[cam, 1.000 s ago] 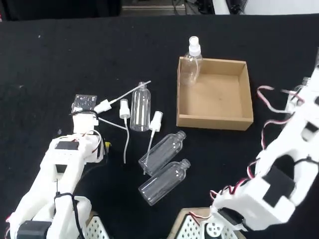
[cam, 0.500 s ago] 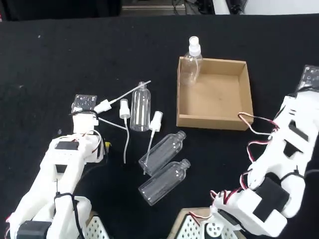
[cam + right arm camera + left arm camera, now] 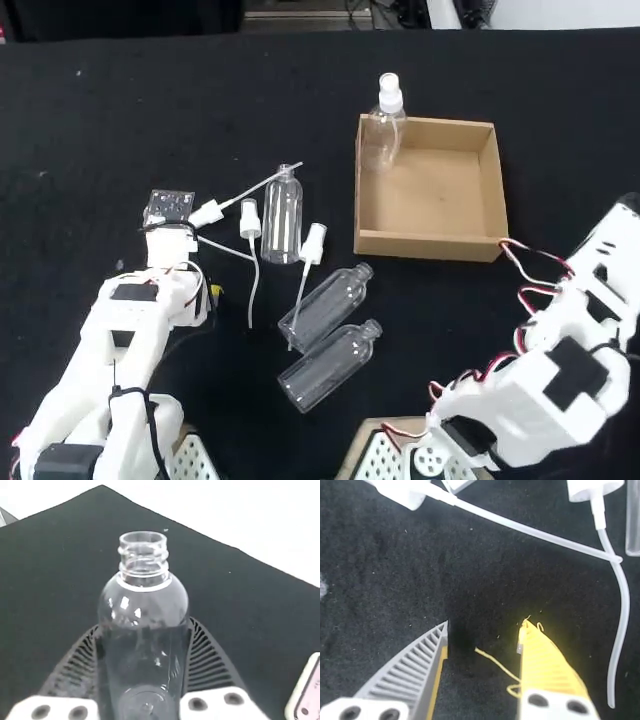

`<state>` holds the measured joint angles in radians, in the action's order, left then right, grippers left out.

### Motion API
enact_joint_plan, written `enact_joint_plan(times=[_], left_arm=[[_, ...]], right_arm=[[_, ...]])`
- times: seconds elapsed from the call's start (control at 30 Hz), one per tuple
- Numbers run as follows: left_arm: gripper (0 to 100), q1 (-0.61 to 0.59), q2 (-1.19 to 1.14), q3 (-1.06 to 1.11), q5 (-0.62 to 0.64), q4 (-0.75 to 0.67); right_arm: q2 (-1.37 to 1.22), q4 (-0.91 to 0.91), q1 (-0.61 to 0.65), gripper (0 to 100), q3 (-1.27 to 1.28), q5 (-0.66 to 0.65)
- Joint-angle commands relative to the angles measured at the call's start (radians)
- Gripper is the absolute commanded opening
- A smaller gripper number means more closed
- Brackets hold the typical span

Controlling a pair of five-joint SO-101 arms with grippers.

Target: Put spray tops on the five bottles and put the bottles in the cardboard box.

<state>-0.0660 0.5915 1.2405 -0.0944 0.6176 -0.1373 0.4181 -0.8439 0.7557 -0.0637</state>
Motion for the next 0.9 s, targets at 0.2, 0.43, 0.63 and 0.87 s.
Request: enact_joint_plan(times=[0.2, 0.43, 0.63, 0.87], left_arm=[[22, 0.002, 0.012, -0.008, 0.002, -0.009], [22, 0.002, 0.012, -0.008, 0.002, -0.009], [22, 0.002, 0.012, -0.010, 0.002, -0.009], [22, 0.002, 0.012, -0.010, 0.002, -0.009]], right_arm=[[-0.120, 0.198, -0.017, 1.5, -0.010, 0.008], [-0.170, 0.227, -0.046, 1.5, -0.005, 0.008], [-0.177, 0.226, -0.055, 1.6, 0.016, 0.008], [-0.170, 0.227, -0.048, 6.9, 0.079, 0.008]])
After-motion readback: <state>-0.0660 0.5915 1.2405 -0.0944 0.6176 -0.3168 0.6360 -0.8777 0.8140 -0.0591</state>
